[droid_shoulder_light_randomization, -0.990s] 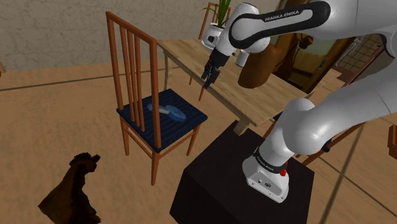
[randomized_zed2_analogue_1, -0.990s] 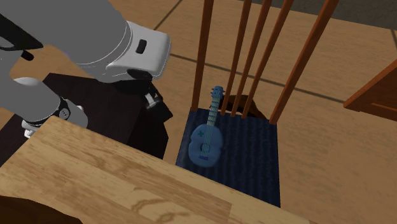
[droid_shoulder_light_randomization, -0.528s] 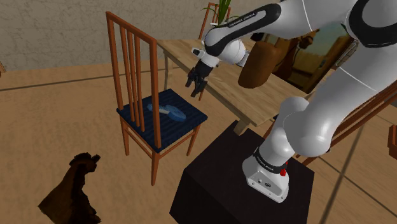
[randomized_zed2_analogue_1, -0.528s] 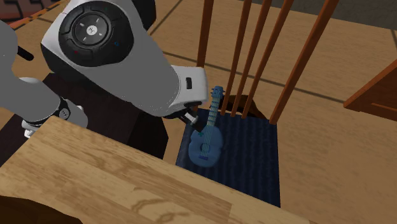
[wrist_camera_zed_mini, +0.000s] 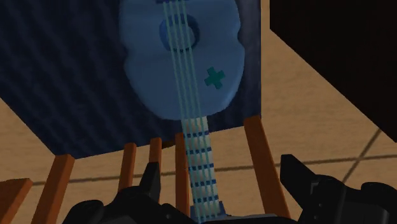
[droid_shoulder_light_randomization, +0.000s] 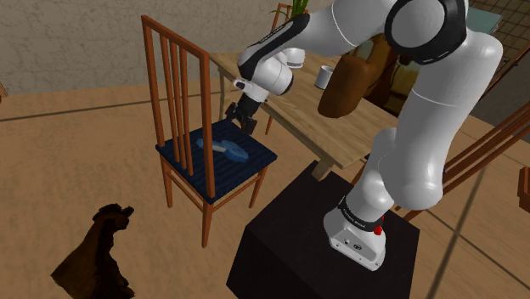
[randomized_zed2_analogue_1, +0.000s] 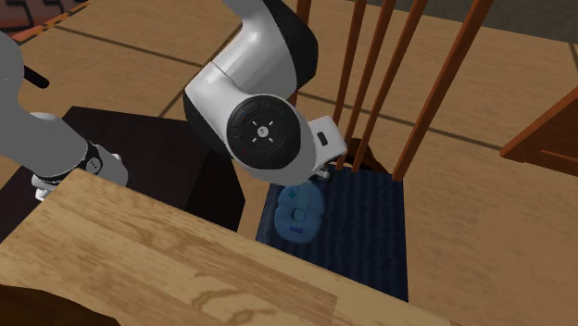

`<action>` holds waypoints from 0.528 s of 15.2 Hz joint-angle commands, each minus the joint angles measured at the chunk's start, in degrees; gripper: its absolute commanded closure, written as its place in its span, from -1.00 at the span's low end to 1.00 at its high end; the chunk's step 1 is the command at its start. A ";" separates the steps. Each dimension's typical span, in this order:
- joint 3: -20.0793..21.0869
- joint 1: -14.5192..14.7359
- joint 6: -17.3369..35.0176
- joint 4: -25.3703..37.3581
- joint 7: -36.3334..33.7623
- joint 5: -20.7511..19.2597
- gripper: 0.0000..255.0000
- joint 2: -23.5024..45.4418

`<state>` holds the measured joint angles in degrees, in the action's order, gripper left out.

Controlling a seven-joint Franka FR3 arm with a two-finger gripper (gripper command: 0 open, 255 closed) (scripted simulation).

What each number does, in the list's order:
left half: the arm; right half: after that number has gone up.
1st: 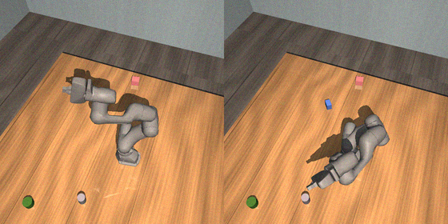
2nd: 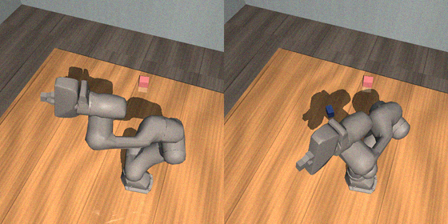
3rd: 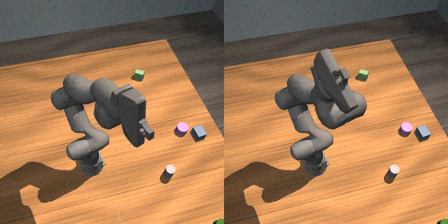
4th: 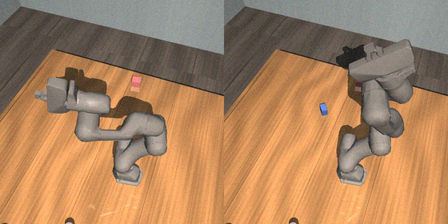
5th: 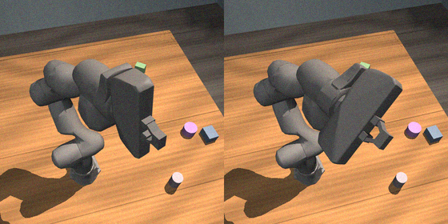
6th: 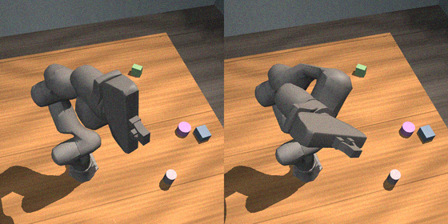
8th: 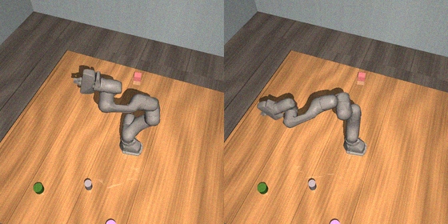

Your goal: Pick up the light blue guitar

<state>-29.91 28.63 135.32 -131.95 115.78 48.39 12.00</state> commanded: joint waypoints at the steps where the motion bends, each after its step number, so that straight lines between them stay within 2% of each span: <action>1: 2.25 -1.09 -1.78 3.87 7.23 4.61 -1.00 5.36; 2: 3.36 -1.73 -2.58 5.60 9.82 5.94 -1.00 7.48; 8: 5.14 -3.02 -1.13 6.47 13.69 10.07 -1.00 11.70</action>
<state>-25.05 25.85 133.94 -125.52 128.66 57.73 23.06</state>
